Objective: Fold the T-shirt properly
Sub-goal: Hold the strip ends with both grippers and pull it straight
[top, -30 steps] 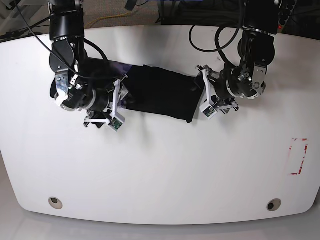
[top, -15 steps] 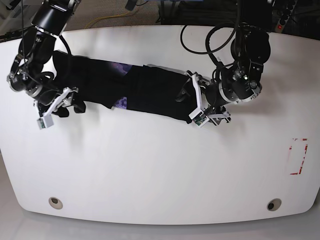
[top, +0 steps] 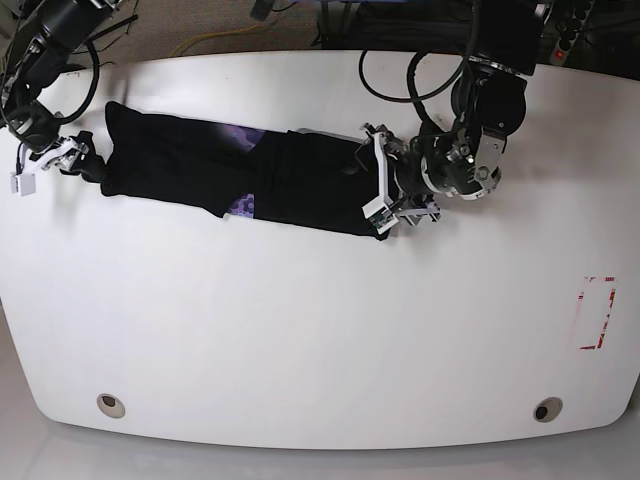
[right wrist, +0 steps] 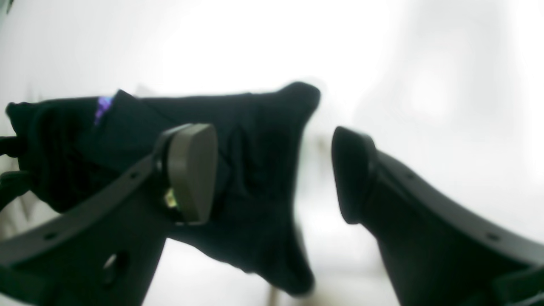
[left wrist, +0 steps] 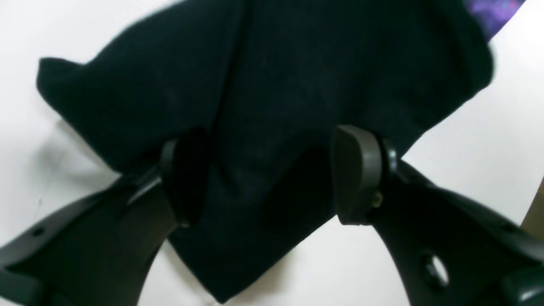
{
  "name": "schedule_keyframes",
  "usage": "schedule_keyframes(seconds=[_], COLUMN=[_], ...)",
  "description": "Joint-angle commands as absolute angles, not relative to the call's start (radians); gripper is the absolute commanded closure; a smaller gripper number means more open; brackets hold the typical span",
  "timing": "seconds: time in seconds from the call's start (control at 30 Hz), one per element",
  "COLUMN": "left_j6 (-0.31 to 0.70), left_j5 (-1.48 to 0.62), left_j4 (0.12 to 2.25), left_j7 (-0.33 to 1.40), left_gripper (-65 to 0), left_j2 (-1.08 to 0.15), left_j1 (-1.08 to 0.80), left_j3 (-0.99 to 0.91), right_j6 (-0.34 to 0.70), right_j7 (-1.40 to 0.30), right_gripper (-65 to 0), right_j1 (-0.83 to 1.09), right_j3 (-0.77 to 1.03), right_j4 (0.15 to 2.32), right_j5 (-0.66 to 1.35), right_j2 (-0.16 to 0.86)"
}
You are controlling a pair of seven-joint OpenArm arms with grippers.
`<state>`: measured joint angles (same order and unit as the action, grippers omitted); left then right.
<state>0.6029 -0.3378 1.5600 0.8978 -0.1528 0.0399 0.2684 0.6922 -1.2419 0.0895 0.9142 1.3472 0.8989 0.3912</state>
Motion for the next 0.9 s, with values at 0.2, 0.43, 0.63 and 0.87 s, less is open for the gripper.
schedule_keyframes(seconds=[0.2, 0.43, 0.63, 0.87], left_j6=[0.604, 0.604, 0.602, 0.602], left_j5=[-0.334, -0.335, -0.335, -0.335], left_j4=[1.549, 1.552, 1.55, 1.549], left_j7=[0.849, 0.849, 0.849, 0.849], left_gripper=[-40.8, -40.8, -40.8, -40.8], left_j2=[-0.165, -0.16, -0.159, -0.162], left_j1=[0.058, 0.077, 0.084, 0.084], left_j3=[0.266, 0.266, 0.266, 0.266], right_j6=[0.698, 0.698, 0.698, 0.698], right_j7=[-1.222, -1.222, -1.155, -1.069], right_gripper=[-40.9, -40.9, -40.9, -40.0], right_j1=[0.15, 0.15, 0.116, 0.065], right_j3=[0.929, 0.897, 0.817, 0.76], right_j4=[1.362, 1.362, 1.354, 1.194], right_j5=[0.923, 0.923, 0.923, 0.924], right_j2=[0.357, 0.278, 0.26, 0.285])
